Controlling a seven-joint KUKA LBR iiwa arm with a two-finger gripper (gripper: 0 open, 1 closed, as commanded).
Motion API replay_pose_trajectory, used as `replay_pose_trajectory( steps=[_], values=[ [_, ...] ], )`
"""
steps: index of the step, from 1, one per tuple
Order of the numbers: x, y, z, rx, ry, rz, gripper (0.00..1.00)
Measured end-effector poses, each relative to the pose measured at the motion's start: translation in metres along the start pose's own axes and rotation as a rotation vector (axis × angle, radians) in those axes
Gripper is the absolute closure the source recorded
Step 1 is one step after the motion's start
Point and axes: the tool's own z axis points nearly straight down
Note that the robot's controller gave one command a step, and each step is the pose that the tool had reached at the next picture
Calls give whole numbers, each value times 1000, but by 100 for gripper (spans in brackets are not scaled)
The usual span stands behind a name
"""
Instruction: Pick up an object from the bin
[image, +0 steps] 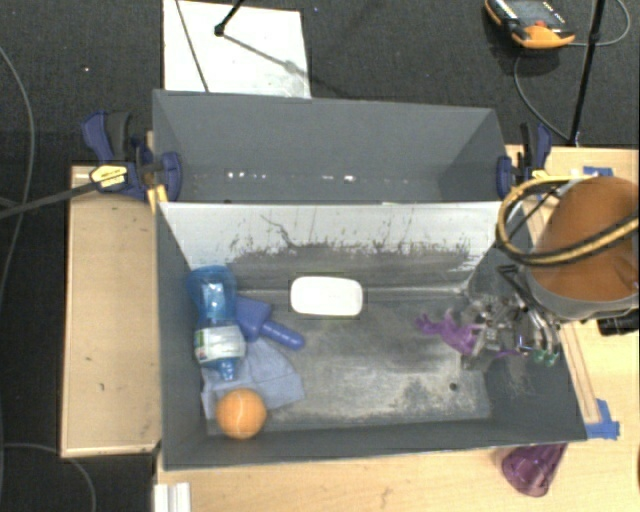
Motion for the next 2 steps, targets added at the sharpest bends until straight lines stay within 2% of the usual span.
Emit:
replay_pose_trajectory(
  steps=[1, 2],
  values=[
    [16, -1, 2, 1, 43, 32, 100],
    [15, -11, 10, 0, 0, 41, 100]
  ],
)
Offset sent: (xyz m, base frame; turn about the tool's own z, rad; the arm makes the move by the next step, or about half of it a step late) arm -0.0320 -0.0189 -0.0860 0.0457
